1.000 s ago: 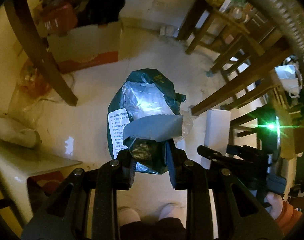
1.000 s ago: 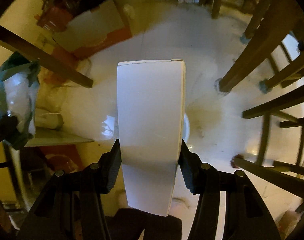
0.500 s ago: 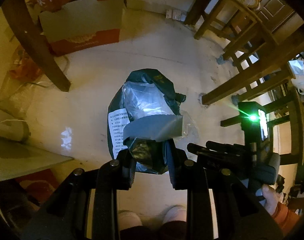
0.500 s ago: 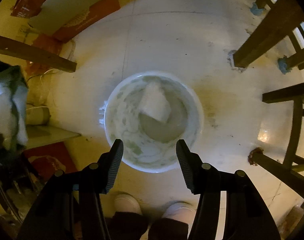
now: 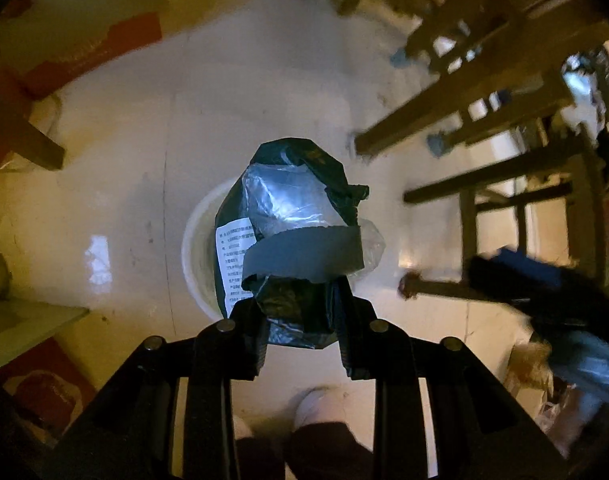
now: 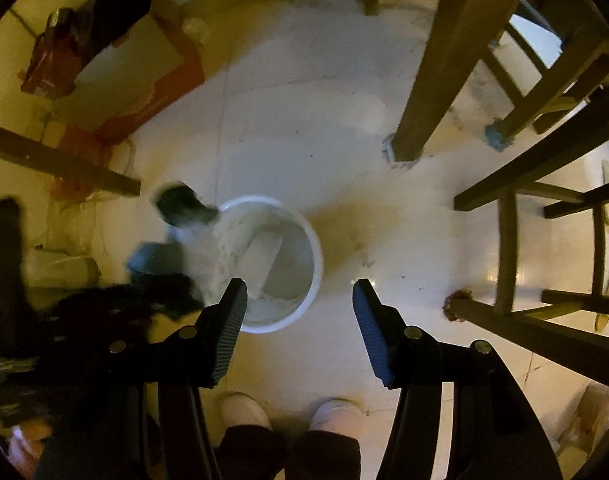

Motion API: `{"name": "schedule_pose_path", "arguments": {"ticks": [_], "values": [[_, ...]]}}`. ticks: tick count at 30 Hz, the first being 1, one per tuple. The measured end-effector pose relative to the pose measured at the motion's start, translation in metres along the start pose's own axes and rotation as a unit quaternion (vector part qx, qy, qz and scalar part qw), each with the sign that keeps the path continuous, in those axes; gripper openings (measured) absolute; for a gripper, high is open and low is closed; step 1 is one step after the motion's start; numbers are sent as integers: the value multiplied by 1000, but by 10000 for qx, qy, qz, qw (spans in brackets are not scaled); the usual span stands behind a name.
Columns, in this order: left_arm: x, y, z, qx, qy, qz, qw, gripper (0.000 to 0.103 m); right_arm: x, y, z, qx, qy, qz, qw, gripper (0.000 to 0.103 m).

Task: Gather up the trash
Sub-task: 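Open the right tool over the bin while the left tool drops the green bag in, then move both tools back up to the table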

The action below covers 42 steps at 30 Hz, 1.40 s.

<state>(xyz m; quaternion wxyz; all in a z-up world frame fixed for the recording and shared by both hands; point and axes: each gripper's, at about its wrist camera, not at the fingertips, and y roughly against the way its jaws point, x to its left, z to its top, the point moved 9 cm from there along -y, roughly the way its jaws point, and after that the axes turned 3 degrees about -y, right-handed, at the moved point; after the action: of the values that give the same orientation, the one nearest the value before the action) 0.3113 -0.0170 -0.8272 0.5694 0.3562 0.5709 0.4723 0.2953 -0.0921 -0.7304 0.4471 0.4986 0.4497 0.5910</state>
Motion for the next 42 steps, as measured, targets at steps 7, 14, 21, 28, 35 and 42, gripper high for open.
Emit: {"name": "schedule_pose_path", "arguments": {"ticks": [7, 14, 21, 28, 35, 42], "values": [[-5, 16, -1, 97, -150, 249, 9995, 49, 5, 29, 4, -223, -64, 136, 9996, 51], [-19, 84, 0, -139, -289, 329, 9989, 49, 20, 75, 9, -348, -20, 302, 9989, 51], [-43, 202, 11, -701, -254, 423, 9963, 49, 46, 162, 16, -623, 140, 391, 9972, 51], [-70, 339, 23, -1398, -267, 418, 9889, 49, 74, 270, 24, -1082, 326, 418, 9927, 51], [-92, 464, 34, -2125, -387, 486, 9752, 49, 103, 377, 30, -1686, 489, 439, 9835, 51], [-105, 588, 39, -3020, -601, 489, 9502, 49, 136, 491, 31, -2591, 604, 449, 9629, 51]]}}
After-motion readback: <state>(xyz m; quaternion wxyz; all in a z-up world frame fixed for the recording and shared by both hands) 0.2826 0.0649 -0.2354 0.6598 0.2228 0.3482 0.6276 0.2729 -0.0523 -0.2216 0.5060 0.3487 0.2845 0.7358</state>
